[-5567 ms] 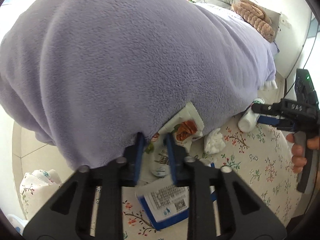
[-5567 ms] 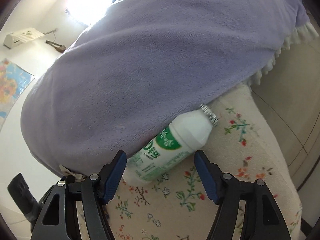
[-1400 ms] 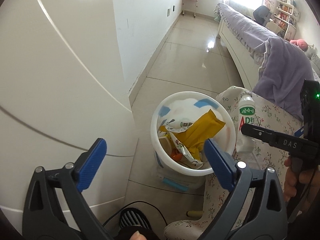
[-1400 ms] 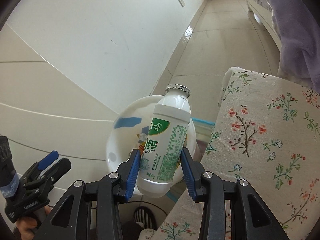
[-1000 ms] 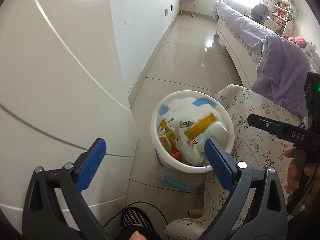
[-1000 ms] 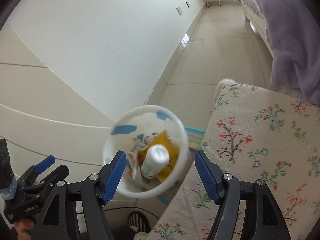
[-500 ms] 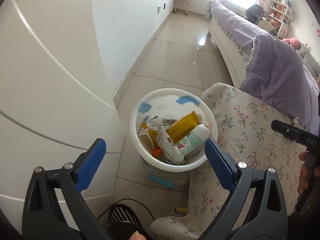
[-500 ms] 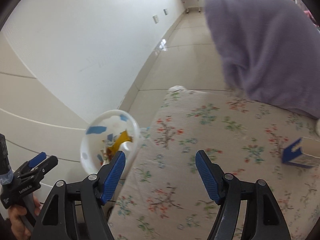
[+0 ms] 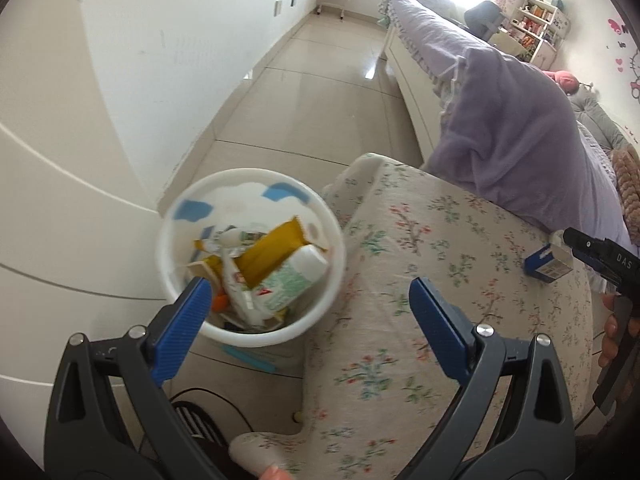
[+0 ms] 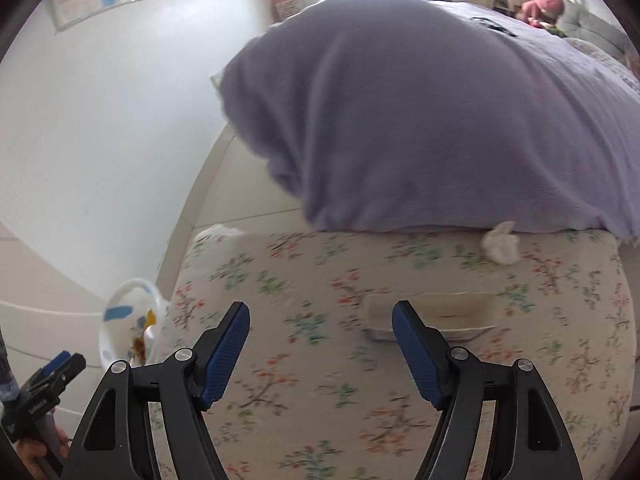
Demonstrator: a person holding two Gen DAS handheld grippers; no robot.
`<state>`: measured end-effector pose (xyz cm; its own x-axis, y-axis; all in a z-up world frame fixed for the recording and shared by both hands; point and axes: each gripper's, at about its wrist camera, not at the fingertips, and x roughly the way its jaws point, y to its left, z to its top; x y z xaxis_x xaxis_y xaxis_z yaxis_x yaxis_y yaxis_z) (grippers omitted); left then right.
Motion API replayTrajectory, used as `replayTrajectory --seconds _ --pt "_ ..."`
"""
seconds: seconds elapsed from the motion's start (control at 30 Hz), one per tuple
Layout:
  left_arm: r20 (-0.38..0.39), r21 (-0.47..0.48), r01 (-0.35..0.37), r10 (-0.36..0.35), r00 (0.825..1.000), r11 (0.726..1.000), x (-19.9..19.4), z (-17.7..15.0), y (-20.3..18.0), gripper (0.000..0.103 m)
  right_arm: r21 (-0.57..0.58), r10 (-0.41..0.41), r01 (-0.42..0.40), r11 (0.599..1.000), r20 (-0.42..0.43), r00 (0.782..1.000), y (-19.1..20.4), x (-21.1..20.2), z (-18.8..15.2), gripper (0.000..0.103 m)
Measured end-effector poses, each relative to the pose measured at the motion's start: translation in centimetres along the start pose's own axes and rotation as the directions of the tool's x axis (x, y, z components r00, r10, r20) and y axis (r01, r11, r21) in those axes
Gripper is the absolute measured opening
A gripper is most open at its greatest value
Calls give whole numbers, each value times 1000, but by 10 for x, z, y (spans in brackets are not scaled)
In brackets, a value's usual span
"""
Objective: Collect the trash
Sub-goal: 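Open the right gripper to drop the small white bottle into the bucket, then move both grippers back over the bench and grasp the blue box with the left gripper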
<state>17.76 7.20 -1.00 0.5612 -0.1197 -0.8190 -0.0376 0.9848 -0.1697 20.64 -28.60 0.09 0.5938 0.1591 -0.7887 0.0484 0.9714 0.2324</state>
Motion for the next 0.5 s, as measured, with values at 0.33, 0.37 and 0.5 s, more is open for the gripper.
replayTrajectory --seconds 0.33,0.37,0.5 --pt "-34 89 85 -82 996 992 19 1 -81 99 121 -77 73 990 34 996 -87 -24 8 75" --pt "-38 102 96 -92 995 990 21 0 -91 99 127 -86 81 989 32 996 -94 -26 8 75" --pt "-58 158 133 -126 990 978 30 -5 -127 99 153 -101 96 984 26 995 -120 -32 3 75"
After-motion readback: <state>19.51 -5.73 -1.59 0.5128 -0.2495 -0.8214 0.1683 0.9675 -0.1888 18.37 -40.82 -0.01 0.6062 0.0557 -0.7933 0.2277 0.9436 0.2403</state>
